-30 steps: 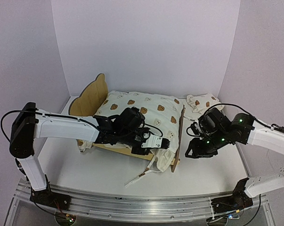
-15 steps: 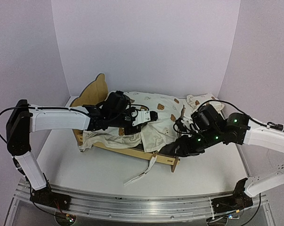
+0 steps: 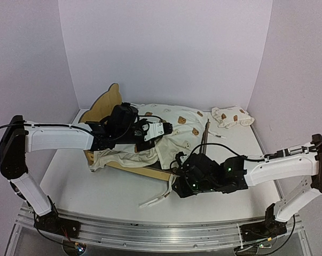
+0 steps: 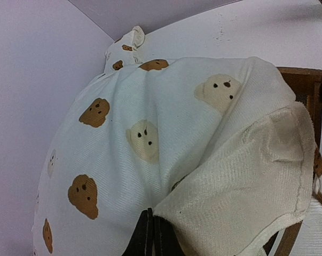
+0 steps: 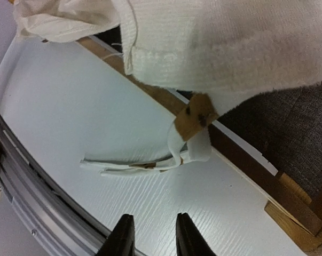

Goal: Set up the pet bed

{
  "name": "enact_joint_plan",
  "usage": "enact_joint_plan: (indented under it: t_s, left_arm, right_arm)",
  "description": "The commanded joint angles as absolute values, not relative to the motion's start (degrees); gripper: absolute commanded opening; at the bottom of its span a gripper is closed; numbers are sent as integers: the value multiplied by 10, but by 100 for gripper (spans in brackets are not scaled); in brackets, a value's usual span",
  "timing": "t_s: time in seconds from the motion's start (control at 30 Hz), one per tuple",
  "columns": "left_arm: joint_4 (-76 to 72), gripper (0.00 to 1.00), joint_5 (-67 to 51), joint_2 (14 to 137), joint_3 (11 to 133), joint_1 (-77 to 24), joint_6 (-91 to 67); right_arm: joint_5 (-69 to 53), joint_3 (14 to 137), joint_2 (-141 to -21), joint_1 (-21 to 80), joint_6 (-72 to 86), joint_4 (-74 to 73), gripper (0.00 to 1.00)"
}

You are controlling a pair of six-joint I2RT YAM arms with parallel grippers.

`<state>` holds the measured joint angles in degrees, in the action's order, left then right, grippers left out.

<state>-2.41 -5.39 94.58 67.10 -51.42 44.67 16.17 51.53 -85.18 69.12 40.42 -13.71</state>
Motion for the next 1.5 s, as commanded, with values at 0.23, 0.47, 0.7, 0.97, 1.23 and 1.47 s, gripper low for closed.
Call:
enact_joint_plan:
  t_s: [0.23, 0.47, 0.7, 0.97, 1.23, 1.47]
  left_arm:
    - [-71, 0, -62, 912, 654, -512, 448]
    - [-79, 0, -64, 910, 651, -512, 454]
    - [-82, 0, -71, 910, 650, -512, 450]
    - [-83, 0, -66, 908, 651, -512, 454]
    - [-96, 0, -62, 904, 642, -512, 465]
    - [-98, 0, -58, 908, 643, -511, 470]
  right_arm:
    - [274, 514, -920, 714, 422, -4, 29]
    - [294, 507, -960, 715, 446, 20, 30]
    - [337, 533, -1010, 714, 452, 12, 30]
    - [327, 546, -1014, 715, 407, 8, 0]
    - [87, 604, -974, 715, 283, 1, 0]
    - [-28, 704, -1039, 715, 260, -59, 25]
